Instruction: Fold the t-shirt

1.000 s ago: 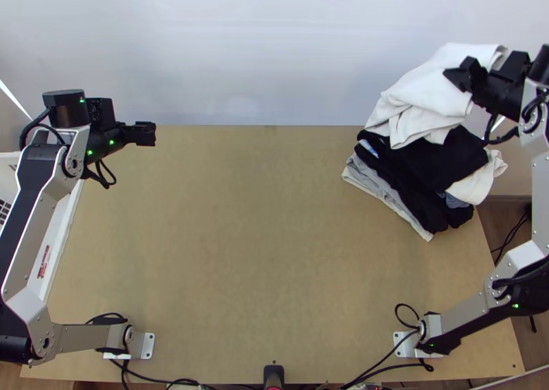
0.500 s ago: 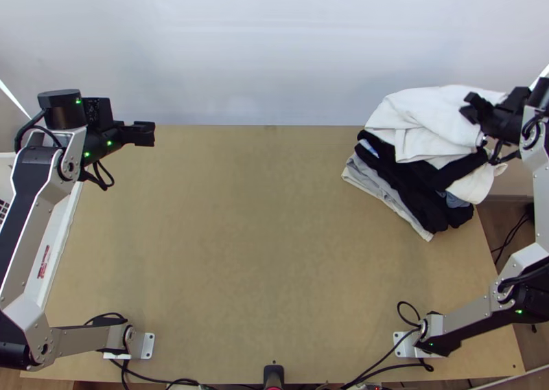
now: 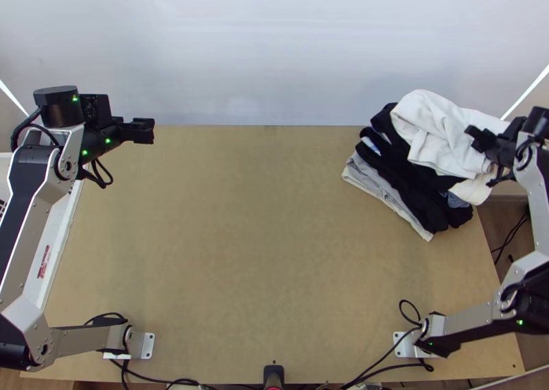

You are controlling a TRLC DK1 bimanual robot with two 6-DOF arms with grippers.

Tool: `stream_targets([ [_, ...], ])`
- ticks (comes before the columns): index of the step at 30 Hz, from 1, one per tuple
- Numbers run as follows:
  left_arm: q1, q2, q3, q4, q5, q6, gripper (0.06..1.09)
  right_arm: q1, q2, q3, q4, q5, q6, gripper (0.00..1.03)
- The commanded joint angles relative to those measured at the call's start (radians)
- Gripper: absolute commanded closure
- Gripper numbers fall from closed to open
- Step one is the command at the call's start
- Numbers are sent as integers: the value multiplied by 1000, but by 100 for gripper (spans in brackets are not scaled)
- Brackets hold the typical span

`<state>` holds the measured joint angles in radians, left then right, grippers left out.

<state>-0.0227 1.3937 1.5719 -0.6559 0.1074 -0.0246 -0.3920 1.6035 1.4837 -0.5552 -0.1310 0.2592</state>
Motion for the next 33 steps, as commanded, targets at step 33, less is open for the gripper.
stream_targets([
  [33, 24, -44, -32, -11, -2, 32, 10, 300, 88, -415, 1230, 314, -417, 4],
])
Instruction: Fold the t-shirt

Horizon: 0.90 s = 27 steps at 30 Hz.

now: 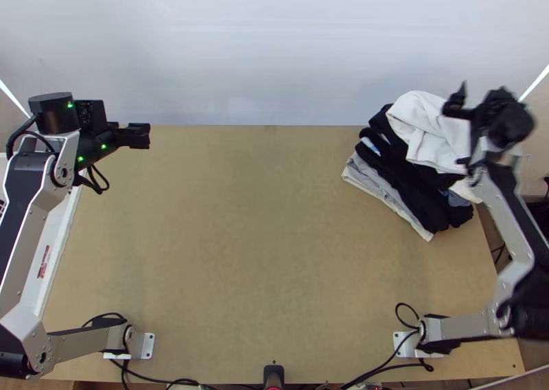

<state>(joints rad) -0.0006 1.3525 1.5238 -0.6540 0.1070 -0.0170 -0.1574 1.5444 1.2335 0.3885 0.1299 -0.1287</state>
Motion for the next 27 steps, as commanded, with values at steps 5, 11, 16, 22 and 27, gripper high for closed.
stream_targets([
  [5, 4, -3, 33, -38, -1, 40, 10, 121, 118, -414, 478, 76, -32, 4],
  [11, 4, -4, 32, -45, -1, 40, 10, 214, 3, -644, 570, 143, -37, 4],
  [16, -9, -10, 21, -47, 0, 26, 10, 239, -26, -738, 599, 175, -32, 4],
  [22, -19, -24, 22, -47, 0, 15, 10, 234, -81, -717, 598, 177, -81, 4],
  [27, -13, -47, 21, -47, -1, 15, 10, 245, -162, -635, 592, 175, -150, 4],
])
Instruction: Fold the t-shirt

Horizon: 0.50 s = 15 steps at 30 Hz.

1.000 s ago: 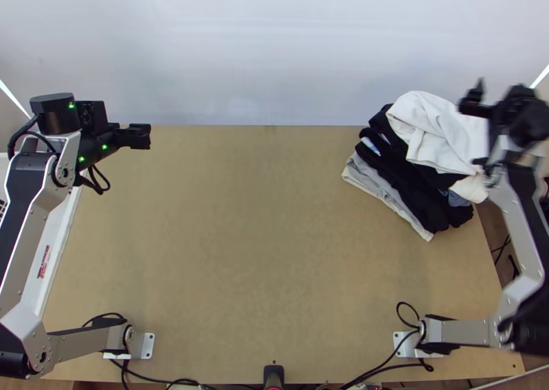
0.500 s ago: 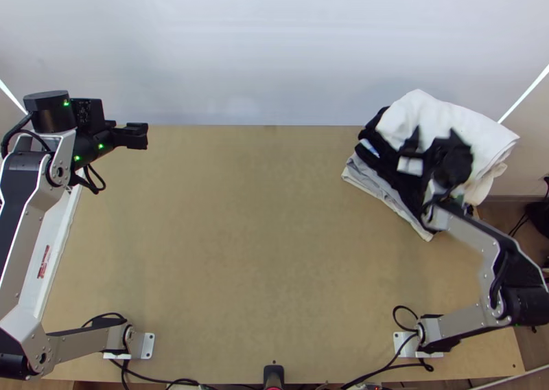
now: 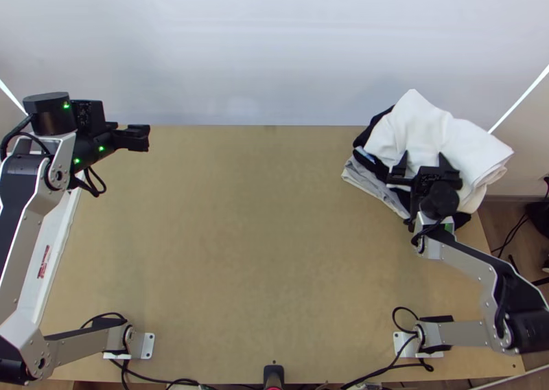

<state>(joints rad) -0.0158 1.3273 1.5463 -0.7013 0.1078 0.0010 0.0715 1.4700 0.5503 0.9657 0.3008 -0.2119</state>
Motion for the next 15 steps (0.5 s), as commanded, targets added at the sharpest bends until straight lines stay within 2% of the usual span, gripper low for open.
stream_targets([
  [1, 4, -28, -3, 0, 0, -2, 10, 21, -99, 68, 15, 4, -81, 4],
  [7, 19, -54, -15, -1, -2, -2, 10, 1, -105, 214, 13, 4, -126, 4],
  [15, 30, -76, -37, -1, -2, 2, 10, -214, 164, 474, 21, 18, -95, 4],
])
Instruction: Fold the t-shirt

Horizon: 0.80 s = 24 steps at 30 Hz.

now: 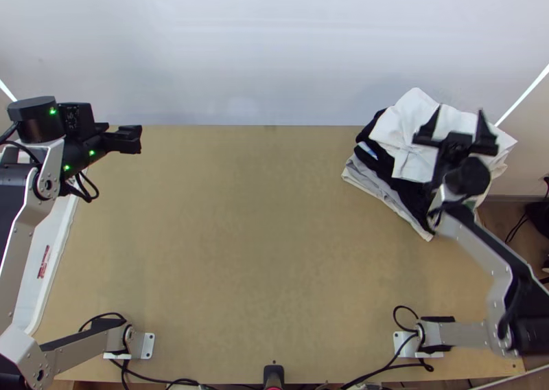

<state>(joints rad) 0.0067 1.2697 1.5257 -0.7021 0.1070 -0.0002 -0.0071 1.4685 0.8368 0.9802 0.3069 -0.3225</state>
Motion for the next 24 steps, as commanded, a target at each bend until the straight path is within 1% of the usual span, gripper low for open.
stream_targets([
  [1, 7, -20, -16, 0, -1, 3, 10, -159, 207, 220, 6, 14, 20, 4],
  [2, 6, -18, -16, 0, 0, 3, 10, -180, 242, 248, 6, 14, 37, 4],
  [6, 1, -20, -16, -4, -1, 11, 10, -229, 391, 337, 8, 14, 56, 4],
  [10, -1, -16, -12, -11, -1, 23, 10, -240, 487, 317, 11, 20, 88, 4],
  [16, 1, -18, -12, -37, -1, 42, 10, -226, 538, 237, 18, 54, 157, 4],
  [21, -1, -21, -24, -56, -3, 49, 10, -208, 538, 186, 18, 70, 221, 4],
  [24, -10, -20, -30, -56, -3, 51, 10, -197, 538, 153, 20, 83, 243, 4],
])
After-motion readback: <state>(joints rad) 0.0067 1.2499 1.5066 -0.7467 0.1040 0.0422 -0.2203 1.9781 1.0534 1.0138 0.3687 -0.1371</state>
